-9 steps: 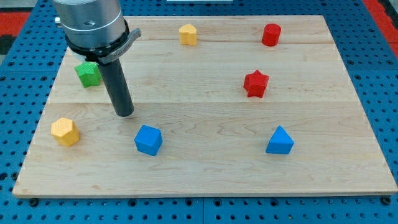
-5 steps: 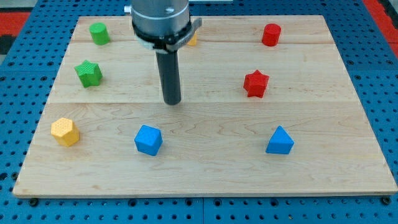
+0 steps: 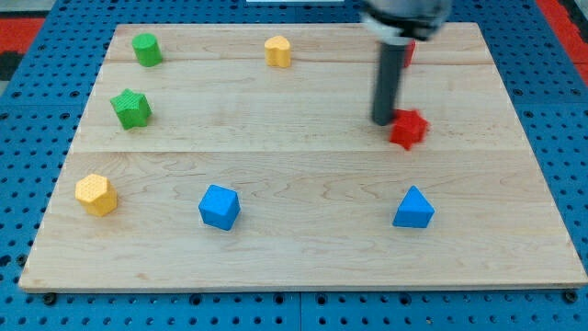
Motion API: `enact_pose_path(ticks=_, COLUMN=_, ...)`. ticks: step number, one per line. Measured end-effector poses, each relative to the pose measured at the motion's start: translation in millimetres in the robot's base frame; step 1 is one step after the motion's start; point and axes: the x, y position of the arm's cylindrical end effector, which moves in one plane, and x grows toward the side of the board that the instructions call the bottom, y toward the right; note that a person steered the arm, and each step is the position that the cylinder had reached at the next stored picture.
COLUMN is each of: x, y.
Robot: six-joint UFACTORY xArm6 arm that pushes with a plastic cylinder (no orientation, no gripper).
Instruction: Drag red star towards the center right
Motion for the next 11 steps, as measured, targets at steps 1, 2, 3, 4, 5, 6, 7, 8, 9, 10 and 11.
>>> enact_pose_path(ticks=1, x=7.6, y=12.6)
enact_pose_path(ticks=2, x=10.5, y=-25.4)
enact_pose_path(ticks=3, x=28.8, y=-50.3)
enact_pose_path(ticks=4, x=31.0, y=-51.6)
enact_pose_path(ticks=5, x=31.0, y=-57.4)
enact_pose_path(ticks=6, x=34.9, y=-65.7)
enact_pose_path(ticks=7, x=49.6, y=-70.2)
enact_pose_path(ticks=8, x=52.8, y=-52.2)
enact_pose_path(ticks=9, x=54.8, y=-31.0)
enact_pose_path(ticks=10, x=75.0, y=-3.5)
enact_pose_path(ticks=11, x=77.4, y=52.6)
